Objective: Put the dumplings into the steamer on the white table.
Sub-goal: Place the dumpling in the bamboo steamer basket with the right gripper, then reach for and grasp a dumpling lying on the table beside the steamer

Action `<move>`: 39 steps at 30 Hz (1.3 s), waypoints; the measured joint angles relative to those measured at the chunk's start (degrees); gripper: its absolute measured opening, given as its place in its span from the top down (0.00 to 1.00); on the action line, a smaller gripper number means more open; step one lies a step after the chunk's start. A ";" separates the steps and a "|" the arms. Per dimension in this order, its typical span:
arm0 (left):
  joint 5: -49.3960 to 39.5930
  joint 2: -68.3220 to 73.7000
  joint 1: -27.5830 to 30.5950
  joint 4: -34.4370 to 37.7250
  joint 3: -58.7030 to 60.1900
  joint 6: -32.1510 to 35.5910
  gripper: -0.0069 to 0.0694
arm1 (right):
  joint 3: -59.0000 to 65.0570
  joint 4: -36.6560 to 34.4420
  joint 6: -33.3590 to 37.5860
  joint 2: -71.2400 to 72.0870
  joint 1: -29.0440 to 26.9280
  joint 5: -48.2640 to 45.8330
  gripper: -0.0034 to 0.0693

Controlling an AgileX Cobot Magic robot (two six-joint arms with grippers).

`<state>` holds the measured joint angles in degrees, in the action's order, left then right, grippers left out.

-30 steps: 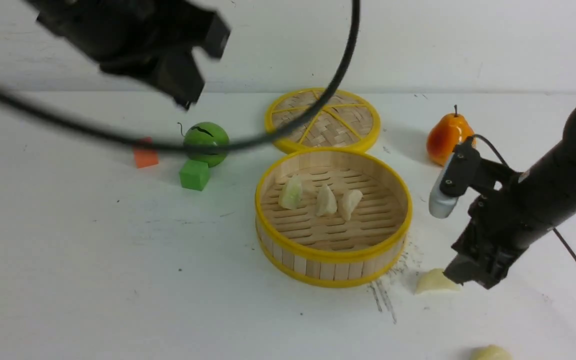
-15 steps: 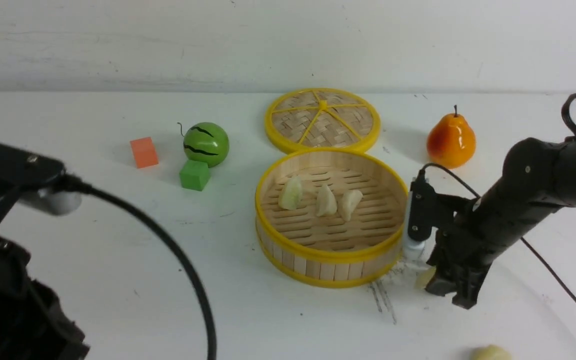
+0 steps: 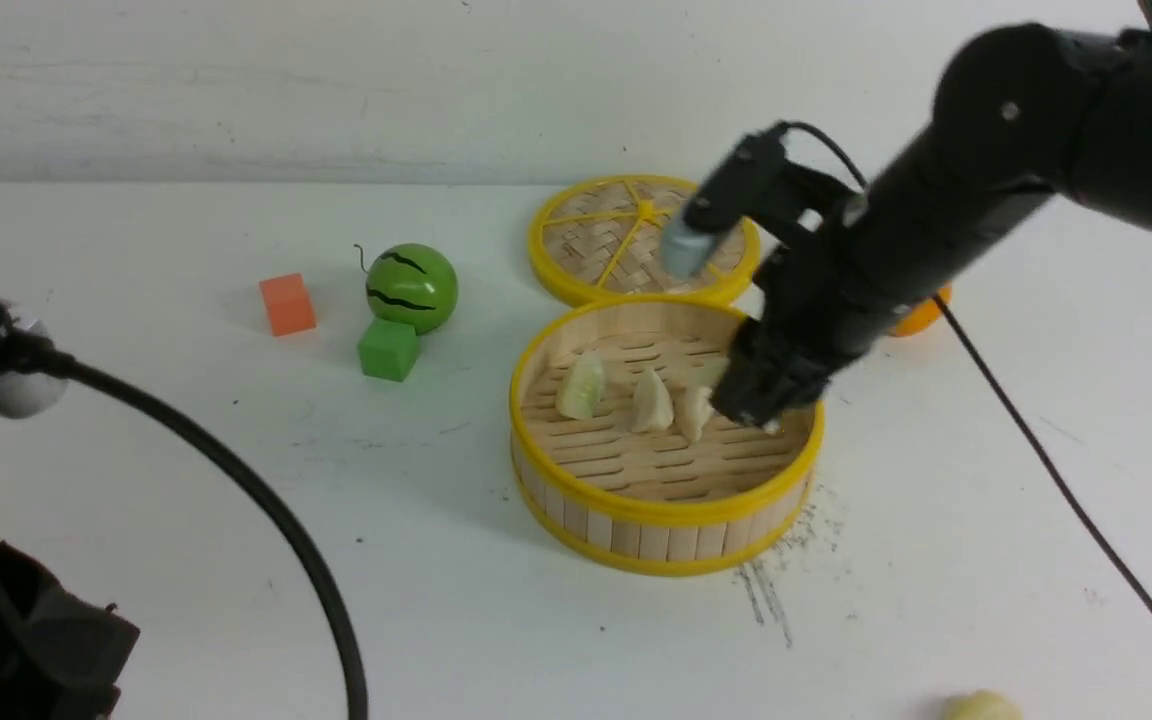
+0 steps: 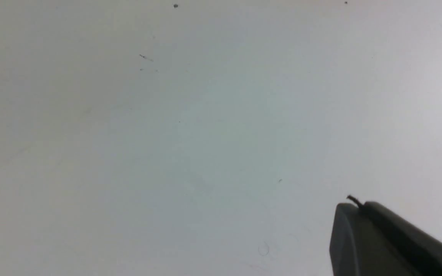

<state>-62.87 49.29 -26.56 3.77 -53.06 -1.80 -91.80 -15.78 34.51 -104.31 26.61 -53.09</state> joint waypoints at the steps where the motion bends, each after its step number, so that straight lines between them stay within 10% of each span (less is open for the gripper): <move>1: 0.19 0.00 0.00 0.26 0.07 0.00 0.93 | -1.38 0.83 -1.69 -0.55 1.08 0.16 0.62; 13: -5.30 0.00 0.00 2.17 0.19 0.00 0.93 | -8.53 15.38 -29.00 -18.31 6.63 4.61 0.62; 24: -5.93 0.00 0.00 2.37 0.19 0.00 0.92 | -15.08 15.38 -28.40 -15.05 6.63 -14.75 0.25; 39: -5.47 0.00 0.00 4.41 0.19 0.61 0.92 | 22.41 14.95 -28.48 11.47 -1.38 -15.20 0.21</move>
<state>-68.33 49.29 -26.56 8.18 -52.87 -1.19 -69.39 -0.83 6.04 -92.84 25.23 -68.29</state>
